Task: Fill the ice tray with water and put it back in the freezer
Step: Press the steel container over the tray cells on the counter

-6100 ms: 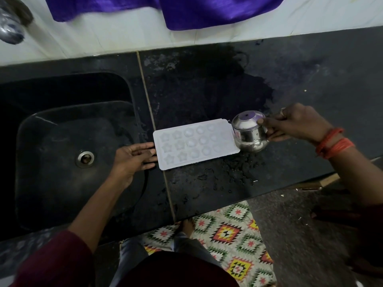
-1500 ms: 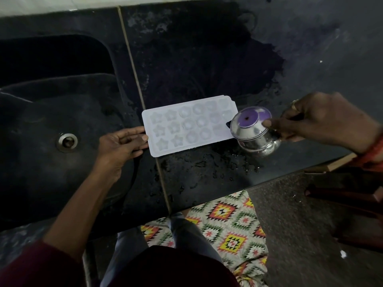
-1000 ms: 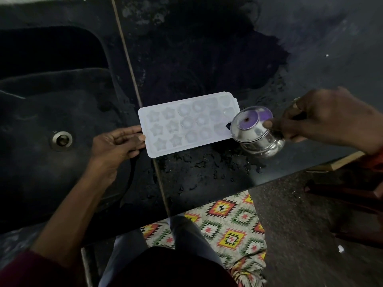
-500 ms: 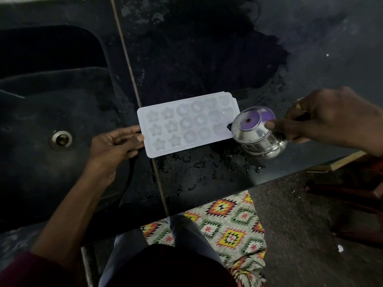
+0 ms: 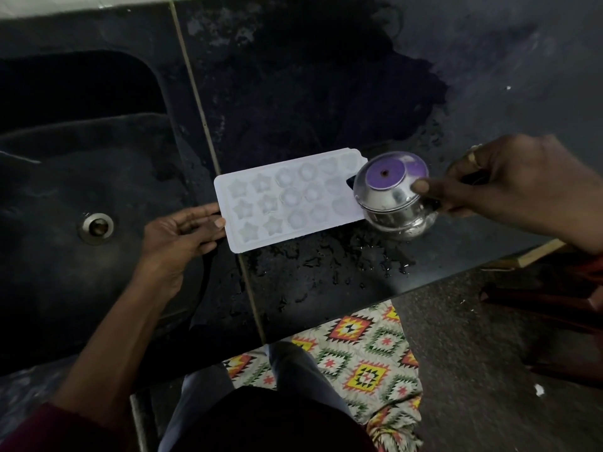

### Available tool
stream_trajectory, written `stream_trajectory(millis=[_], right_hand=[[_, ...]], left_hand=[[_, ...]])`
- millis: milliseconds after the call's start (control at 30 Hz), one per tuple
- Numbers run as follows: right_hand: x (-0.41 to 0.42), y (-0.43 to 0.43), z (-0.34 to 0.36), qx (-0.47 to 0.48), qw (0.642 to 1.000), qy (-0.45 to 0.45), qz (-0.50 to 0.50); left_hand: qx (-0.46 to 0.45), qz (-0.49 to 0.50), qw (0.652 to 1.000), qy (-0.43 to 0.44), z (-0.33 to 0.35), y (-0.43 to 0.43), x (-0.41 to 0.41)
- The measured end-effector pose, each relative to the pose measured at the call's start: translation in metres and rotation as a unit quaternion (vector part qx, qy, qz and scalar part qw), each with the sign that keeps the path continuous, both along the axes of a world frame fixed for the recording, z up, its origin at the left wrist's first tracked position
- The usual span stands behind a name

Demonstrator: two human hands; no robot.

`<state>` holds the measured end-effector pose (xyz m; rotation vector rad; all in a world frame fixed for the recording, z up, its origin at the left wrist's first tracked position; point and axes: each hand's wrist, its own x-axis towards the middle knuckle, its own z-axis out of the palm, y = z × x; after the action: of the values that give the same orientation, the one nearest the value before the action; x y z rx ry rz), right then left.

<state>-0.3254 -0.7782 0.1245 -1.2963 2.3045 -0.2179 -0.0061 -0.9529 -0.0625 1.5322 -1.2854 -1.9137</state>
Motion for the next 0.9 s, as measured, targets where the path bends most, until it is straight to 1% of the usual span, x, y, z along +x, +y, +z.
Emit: stream_trajectory(millis=[167, 300, 500, 667, 800, 900], right_hand=[[0.006, 0.000, -0.004, -0.050, 0.998, 0.032, 0.016], [0.010, -0.004, -0.007, -0.074, 0.997, 0.021, -0.004], [0.012, -0.009, -0.013, -0.109, 0.993, 0.040, -0.011], [0.012, -0.016, -0.016, -0.113, 0.990, 0.086, -0.002], [0.010, -0.021, -0.021, -0.108, 0.987, 0.113, 0.025], [0.009, -0.023, -0.022, -0.102, 0.987, 0.124, 0.026]], left_hand=[[0.003, 0.001, 1.000, 0.001, -0.001, 0.001, 0.000], [-0.003, -0.006, 1.000, -0.004, 0.000, 0.001, 0.000], [0.000, -0.007, 1.000, -0.008, 0.000, 0.000, 0.001], [0.002, -0.010, 1.000, -0.012, 0.001, -0.001, 0.002], [0.002, -0.017, 1.000, -0.018, 0.002, -0.001, 0.002], [0.004, -0.016, 1.000, -0.016, 0.002, -0.001, 0.001]])
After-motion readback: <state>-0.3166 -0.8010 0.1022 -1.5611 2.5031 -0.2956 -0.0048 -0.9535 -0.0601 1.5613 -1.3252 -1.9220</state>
